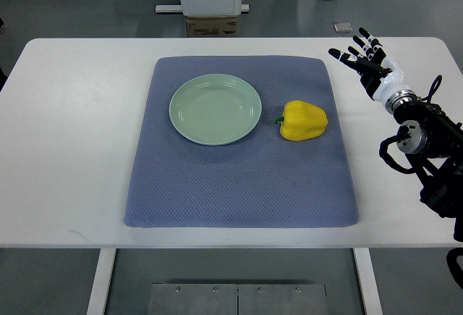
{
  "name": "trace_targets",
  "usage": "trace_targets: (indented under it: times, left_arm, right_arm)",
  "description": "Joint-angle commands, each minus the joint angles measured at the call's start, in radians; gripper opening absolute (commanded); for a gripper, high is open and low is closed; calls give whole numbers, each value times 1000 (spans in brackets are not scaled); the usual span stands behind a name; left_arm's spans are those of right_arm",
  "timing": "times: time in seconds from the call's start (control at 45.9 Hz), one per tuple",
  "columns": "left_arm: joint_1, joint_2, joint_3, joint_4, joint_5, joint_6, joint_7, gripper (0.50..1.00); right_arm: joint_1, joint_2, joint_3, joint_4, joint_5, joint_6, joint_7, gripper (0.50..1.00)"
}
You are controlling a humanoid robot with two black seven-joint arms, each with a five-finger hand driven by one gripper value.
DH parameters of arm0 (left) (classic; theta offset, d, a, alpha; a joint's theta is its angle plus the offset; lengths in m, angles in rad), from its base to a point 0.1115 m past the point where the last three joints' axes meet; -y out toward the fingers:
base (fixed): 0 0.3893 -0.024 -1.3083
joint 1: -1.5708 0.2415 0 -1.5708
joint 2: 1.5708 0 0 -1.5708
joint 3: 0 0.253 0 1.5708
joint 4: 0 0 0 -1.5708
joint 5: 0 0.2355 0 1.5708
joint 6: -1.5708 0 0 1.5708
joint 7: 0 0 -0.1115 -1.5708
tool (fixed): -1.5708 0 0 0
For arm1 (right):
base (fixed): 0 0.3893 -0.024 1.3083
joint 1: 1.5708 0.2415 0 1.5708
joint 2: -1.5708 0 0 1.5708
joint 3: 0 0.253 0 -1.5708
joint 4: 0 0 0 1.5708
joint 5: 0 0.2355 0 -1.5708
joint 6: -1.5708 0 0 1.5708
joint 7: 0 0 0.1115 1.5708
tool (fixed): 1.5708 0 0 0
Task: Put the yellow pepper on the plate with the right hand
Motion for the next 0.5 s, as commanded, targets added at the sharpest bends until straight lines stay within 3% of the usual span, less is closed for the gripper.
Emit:
trace_targets:
  times: [0.0,0.479]
  left_arm:
    - [0,0,0,1,0,-1,0,1000]
    - [0,0,0,0,0,-1,0,1000]
  right_arm:
    - [-3,0,-6,0,0,0,1,1000]
    - [-2,0,-9,1,0,12,8,1000]
